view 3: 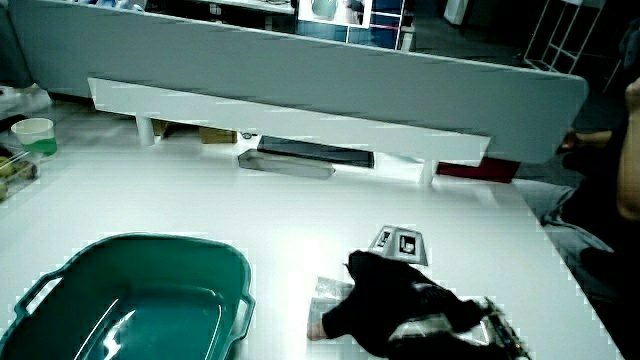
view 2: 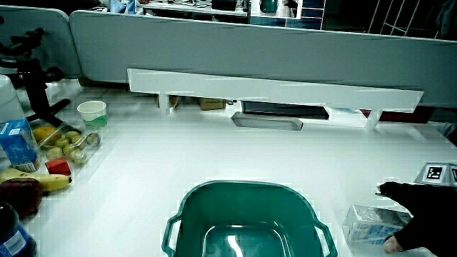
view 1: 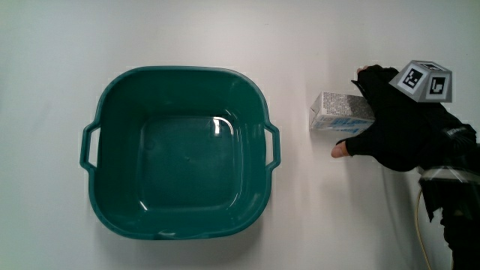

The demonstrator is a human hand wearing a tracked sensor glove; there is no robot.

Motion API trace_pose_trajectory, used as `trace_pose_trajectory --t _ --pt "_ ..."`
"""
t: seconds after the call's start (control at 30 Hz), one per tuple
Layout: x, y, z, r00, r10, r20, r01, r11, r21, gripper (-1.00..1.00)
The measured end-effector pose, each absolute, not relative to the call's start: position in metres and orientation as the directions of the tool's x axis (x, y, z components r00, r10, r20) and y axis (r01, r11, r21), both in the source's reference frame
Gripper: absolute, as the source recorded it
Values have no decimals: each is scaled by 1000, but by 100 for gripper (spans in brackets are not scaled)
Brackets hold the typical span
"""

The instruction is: Pick milk from desk

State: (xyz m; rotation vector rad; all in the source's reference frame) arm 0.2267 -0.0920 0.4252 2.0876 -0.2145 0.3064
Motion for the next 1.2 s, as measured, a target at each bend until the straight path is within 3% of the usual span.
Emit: trace_pose_trajectory --t 0.37,1.2 --pt "223 -94 436 961 -42 275 -258 -499 827 0" --pt "232 -97 432 949 -51 311 -273 -625 732 64"
